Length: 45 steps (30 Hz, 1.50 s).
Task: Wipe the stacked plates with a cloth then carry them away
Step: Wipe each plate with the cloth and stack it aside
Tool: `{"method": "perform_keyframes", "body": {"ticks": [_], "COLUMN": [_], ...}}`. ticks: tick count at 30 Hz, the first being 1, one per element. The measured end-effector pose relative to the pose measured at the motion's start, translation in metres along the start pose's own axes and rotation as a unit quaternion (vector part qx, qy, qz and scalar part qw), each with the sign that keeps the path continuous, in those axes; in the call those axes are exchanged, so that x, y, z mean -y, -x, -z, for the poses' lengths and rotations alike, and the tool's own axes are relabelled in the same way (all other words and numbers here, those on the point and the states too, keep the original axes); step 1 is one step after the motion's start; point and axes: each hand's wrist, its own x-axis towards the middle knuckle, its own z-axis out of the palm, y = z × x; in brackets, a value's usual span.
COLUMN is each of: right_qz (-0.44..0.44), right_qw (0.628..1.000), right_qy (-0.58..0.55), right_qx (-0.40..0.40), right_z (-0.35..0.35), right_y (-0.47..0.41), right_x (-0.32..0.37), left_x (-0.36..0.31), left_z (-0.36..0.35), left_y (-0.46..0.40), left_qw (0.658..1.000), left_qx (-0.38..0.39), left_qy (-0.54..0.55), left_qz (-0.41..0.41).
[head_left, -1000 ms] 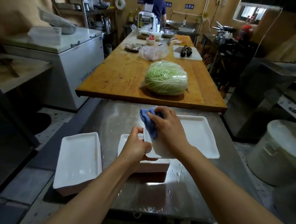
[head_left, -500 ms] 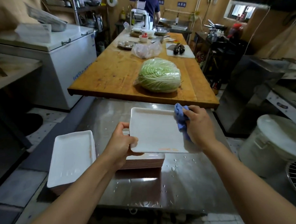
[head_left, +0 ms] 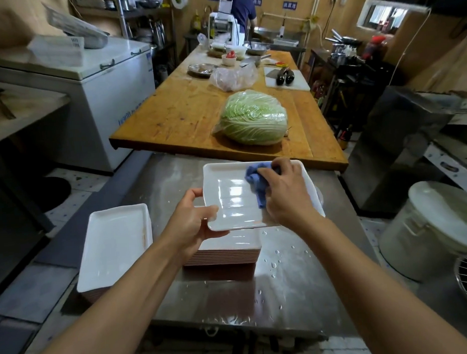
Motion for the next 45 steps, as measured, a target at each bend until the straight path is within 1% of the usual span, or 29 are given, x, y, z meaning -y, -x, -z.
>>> {"method": "perform_keyframes", "body": {"ticks": [3, 6, 9, 12, 14, 16, 19, 24, 26, 30, 32, 35, 42, 45], "right_qz": [0.067, 0.108, 0.153, 0.165, 0.163, 0.179, 0.195, 0.170, 0.160, 0.171, 0.171, 0.175, 0.159, 0.188], "right_qw": [0.996, 0.991, 0.979, 0.968, 0.968, 0.972, 0.978, 0.981, 0.980, 0.973, 0.972, 0.972, 0.979, 0.973], "right_qy": [-0.063, -0.072, -0.120, -0.169, -0.173, -0.140, -0.069, 0.026, 0.047, 0.068, 0.076, 0.098, 0.129, 0.124], "right_qx": [0.008, 0.023, 0.054, 0.081, 0.079, 0.055, -0.007, -0.088, -0.112, -0.136, -0.141, -0.123, -0.023, -0.045], "right_z": [-0.008, -0.012, -0.012, -0.011, -0.009, -0.009, -0.011, -0.004, -0.002, -0.001, 0.000, 0.002, 0.005, 0.006], "right_y": [-0.005, -0.007, 0.006, 0.021, 0.027, 0.034, 0.043, 0.052, 0.056, 0.059, 0.059, 0.056, 0.044, 0.040], "right_x": [0.028, 0.047, 0.052, 0.052, 0.051, 0.050, 0.043, 0.001, -0.019, -0.040, -0.041, -0.038, -0.032, -0.025], "left_x": [-0.004, -0.006, -0.007, -0.008, -0.009, -0.010, -0.009, -0.013, -0.016, -0.020, -0.022, -0.024, -0.034, -0.034], "left_z": [0.000, 0.001, 0.005, 0.007, 0.005, 0.004, 0.003, 0.008, 0.014, 0.022, 0.024, 0.028, 0.036, 0.036], "left_y": [0.000, 0.001, 0.000, -0.003, -0.005, -0.008, -0.012, -0.016, -0.017, -0.018, -0.018, -0.019, -0.018, -0.020], "left_qw": [1.000, 0.999, 0.998, 0.997, 0.997, 0.996, 0.996, 0.994, 0.993, 0.993, 0.993, 0.992, 0.988, 0.988], "left_qx": [0.009, 0.018, 0.002, -0.014, -0.032, -0.047, -0.061, -0.101, -0.105, -0.099, -0.097, -0.103, -0.086, -0.102], "left_qy": [-0.009, -0.006, 0.009, 0.019, 0.026, 0.019, -0.010, -0.018, -0.022, -0.042, -0.055, -0.066, -0.108, -0.098], "left_qz": [-0.017, -0.035, -0.057, -0.072, -0.071, -0.068, -0.061, -0.045, -0.042, -0.041, -0.043, -0.042, -0.066, -0.057]}}
